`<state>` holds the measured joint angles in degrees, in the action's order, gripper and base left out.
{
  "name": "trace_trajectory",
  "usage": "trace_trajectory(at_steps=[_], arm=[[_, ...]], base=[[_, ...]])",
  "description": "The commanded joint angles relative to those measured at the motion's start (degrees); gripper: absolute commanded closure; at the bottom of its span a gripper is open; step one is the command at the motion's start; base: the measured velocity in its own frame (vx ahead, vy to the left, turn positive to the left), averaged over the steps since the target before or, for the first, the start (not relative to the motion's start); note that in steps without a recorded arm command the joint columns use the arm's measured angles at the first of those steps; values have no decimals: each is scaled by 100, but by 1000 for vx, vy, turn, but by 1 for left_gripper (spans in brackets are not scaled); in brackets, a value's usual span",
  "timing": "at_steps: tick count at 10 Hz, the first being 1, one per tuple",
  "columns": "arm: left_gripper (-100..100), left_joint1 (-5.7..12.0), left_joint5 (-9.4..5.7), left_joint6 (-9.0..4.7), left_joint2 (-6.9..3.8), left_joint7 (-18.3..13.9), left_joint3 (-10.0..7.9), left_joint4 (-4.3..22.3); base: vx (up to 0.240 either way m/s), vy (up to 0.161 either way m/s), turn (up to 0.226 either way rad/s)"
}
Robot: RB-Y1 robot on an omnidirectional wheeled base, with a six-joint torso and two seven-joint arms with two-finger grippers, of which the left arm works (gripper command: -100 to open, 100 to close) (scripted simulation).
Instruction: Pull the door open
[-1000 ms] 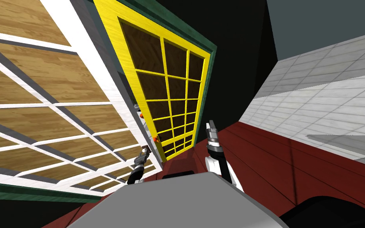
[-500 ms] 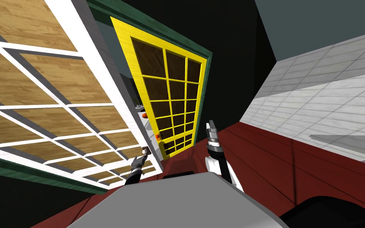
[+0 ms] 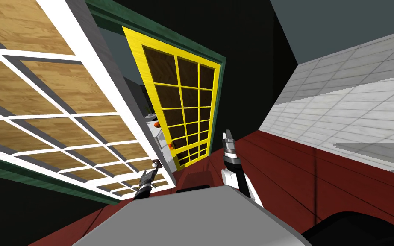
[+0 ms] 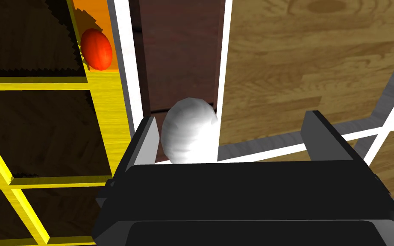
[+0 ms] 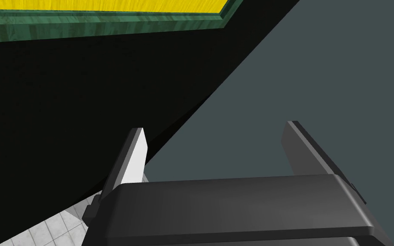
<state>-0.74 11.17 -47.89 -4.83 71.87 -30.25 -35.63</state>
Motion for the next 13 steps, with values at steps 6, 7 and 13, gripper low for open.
trace_trajectory(at_steps=[6,7,13], arm=[[100,-284,-149,188,-61,-339,-52,-40],[100,-308,-180,189,-73,-426,-45,-32],[100,-308,-180,189,-73,-426,-45,-32]], base=[[-65,-6,3],[-31,-6,-11],[-4,-4,7]])
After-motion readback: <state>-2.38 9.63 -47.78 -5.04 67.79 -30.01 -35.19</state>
